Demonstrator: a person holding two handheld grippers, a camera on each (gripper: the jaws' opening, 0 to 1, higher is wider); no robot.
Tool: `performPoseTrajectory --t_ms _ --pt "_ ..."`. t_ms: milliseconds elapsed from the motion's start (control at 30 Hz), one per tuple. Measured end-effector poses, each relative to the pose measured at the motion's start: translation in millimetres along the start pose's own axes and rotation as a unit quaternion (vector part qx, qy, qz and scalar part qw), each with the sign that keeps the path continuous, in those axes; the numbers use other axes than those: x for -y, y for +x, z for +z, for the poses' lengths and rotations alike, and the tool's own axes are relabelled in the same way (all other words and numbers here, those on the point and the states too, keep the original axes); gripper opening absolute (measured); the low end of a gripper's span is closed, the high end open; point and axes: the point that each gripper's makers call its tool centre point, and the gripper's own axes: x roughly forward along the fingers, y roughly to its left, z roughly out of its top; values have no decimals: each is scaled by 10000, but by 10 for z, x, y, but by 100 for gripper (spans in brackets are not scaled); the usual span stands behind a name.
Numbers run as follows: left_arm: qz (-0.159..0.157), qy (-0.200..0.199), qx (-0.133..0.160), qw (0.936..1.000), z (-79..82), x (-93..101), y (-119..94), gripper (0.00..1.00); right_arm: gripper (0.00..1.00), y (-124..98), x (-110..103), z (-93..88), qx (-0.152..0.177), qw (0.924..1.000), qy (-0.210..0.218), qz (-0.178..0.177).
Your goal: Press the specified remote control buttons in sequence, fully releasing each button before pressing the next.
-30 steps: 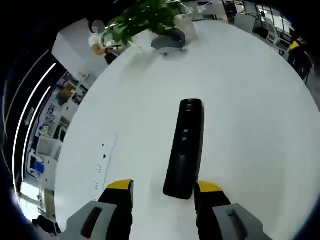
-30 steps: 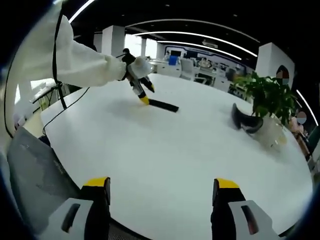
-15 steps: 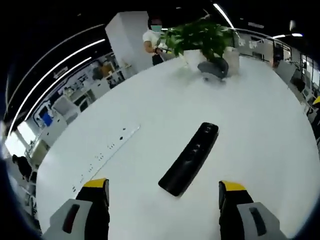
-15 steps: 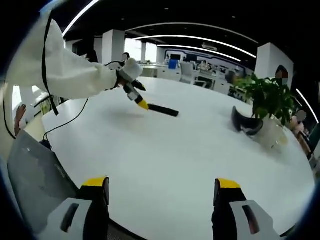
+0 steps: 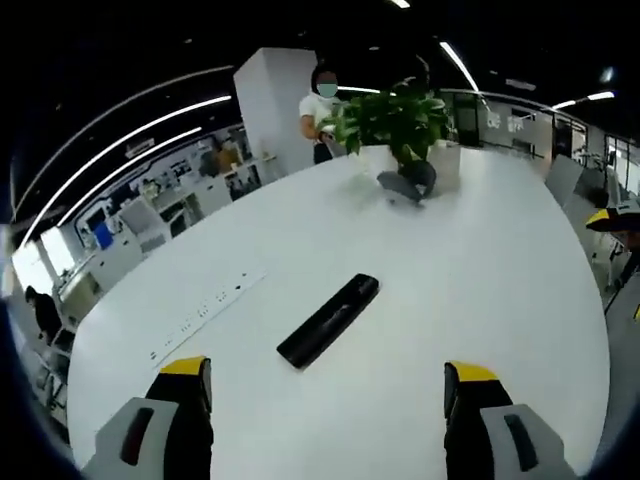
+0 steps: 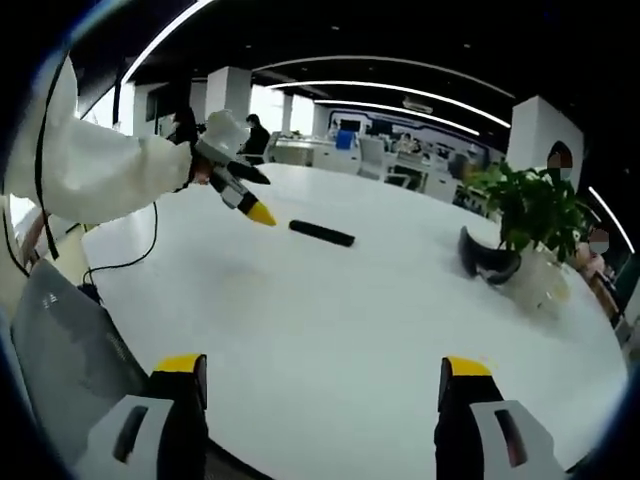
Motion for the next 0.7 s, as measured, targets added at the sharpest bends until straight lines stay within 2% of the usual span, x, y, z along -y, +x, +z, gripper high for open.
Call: performPoseTrajectory --t_ms 67,100,200,333,500,700 --pt "53 -59 78 9999 7 20 -82 100 99 -9 21 15 48 10000 -42 -67" --pt "60 -220 175 9996 28 60 -165 100 99 -9 26 21 67 9999 -42 -76" --pt "97 -361 231 9990 10 158 -341 100 99 -16 20 50 153 9998 -66 -55" --pt "196 -955 646 9931 54 308 -597 100 99 -13 2 42 151 9999 -66 2" --pt "414 -1112 782 9899 -8 416 -897 100 99 -39 17 90 284 9996 -13 -11" --pt "593 -1235 881 9866 -39 542 -1153 100 99 -52 -5 130 374 9993 -30 40"
